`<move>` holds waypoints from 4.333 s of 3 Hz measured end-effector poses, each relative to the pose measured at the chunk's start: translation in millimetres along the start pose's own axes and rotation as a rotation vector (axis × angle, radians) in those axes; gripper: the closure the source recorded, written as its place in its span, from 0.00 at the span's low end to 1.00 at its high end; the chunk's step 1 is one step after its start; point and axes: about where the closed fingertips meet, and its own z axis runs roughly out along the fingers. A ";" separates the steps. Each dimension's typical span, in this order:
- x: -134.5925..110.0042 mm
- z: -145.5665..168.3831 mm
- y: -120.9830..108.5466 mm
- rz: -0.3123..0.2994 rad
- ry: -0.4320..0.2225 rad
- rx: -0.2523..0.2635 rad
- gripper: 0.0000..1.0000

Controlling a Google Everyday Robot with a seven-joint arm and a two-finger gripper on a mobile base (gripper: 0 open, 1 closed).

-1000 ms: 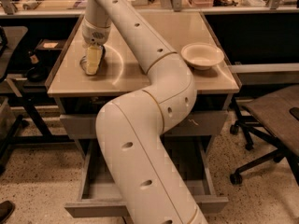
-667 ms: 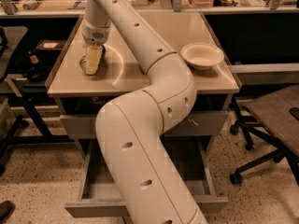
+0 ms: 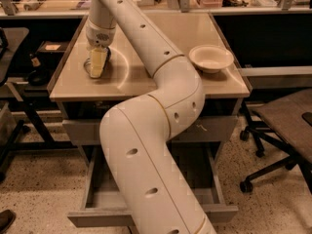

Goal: Place pepsi can into middle drawer

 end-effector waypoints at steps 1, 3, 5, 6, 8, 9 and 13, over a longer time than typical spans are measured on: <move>0.0 0.0 0.0 0.000 0.000 0.000 1.00; 0.0 -0.1 0.0 0.000 0.000 0.000 1.00; -0.1 -0.2 0.0 0.000 0.000 0.000 1.00; -3.1 -7.3 -1.0 0.000 0.000 0.000 1.00; -3.1 -7.4 -1.0 0.000 0.000 0.001 1.00; -3.3 -7.6 -1.0 0.000 0.000 0.001 1.00; -0.7 -1.4 0.2 0.000 0.000 0.001 1.00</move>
Offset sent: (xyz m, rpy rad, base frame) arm -0.0549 -0.0086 0.0574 0.0453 -0.3171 -0.1038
